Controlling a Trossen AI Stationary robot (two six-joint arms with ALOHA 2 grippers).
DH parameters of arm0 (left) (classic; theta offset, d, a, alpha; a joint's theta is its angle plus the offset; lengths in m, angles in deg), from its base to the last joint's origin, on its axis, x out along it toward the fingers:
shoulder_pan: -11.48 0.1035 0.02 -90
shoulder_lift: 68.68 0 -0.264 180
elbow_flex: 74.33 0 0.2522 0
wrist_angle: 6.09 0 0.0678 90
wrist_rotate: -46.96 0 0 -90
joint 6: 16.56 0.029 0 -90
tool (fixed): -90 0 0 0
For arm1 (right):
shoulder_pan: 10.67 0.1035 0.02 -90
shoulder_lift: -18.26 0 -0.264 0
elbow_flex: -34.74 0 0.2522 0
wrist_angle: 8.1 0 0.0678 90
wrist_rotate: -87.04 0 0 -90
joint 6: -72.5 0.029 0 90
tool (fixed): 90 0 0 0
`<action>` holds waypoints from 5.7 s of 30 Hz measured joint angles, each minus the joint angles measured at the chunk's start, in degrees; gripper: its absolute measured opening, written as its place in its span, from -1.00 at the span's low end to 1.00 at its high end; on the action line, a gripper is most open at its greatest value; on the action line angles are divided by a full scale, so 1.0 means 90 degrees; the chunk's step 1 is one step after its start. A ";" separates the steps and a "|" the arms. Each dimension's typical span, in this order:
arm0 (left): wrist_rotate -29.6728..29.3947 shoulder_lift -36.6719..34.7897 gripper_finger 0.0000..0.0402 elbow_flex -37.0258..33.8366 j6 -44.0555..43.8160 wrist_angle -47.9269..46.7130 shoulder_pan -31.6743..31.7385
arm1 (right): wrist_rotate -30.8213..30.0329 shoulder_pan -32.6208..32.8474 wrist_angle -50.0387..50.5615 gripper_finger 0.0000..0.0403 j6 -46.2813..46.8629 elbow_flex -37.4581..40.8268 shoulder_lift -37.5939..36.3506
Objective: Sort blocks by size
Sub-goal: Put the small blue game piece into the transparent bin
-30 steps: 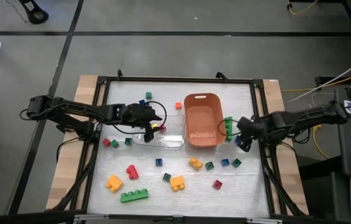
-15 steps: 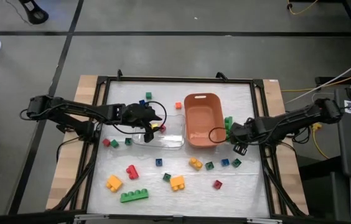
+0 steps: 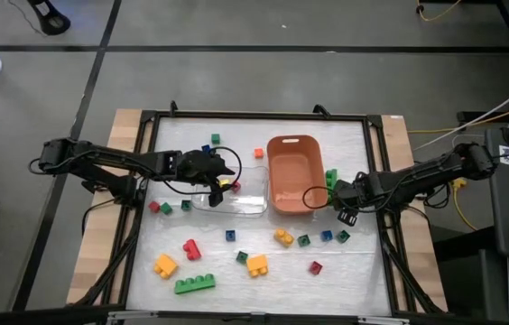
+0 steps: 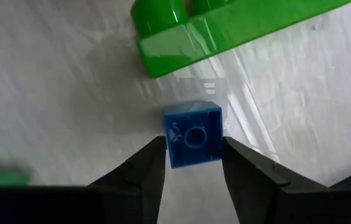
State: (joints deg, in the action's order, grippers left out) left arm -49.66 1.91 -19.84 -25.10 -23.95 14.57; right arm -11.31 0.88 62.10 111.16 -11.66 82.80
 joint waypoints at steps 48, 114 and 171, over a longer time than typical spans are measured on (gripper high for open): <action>0.0002 -0.0290 0.05 -0.0005 0.0345 0.0057 -0.0007 | 0.3854 0.0005 -0.1833 -0.58 -0.1333 -0.1507 -0.0002; -0.2908 0.1160 0.05 -0.0002 0.0807 0.3252 -0.1369 | 0.1243 -0.1328 -0.8102 -0.01 -0.4828 -0.2261 0.3050; -0.2290 0.1382 0.05 -0.0005 0.0188 0.1542 -0.0976 | 0.1289 -0.1328 -0.8001 -0.01 -0.4843 -0.2262 0.3044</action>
State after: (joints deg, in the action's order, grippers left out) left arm -70.27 14.34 -19.89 -23.40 -10.08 5.79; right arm 0.29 -11.07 -9.91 67.58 -32.02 110.19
